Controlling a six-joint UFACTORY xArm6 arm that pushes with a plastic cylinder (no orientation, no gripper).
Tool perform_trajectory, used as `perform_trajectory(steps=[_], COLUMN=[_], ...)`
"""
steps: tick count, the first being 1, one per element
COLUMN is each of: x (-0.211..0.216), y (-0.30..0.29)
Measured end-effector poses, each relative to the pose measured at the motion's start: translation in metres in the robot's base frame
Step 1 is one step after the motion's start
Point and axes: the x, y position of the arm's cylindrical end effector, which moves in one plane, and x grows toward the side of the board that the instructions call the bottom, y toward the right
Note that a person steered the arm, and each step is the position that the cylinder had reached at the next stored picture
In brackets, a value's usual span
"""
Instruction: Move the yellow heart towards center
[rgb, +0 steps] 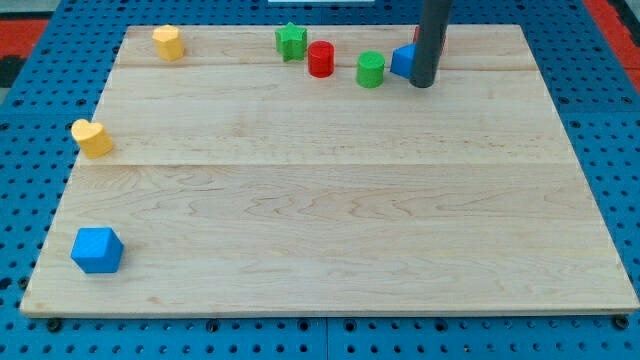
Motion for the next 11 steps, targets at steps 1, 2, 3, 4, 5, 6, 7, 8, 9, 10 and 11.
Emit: perform_trajectory(steps=[1,2,3,4,5,6,7,8,9,10,11], x=[-0.012,-0.026,-0.026,-0.024,0.004,0.005,0.005,0.005,0.021,0.078,0.12], y=[0.006,0.007,0.018,0.044,0.083,0.091,0.099,0.101,0.099,0.067,-0.039])
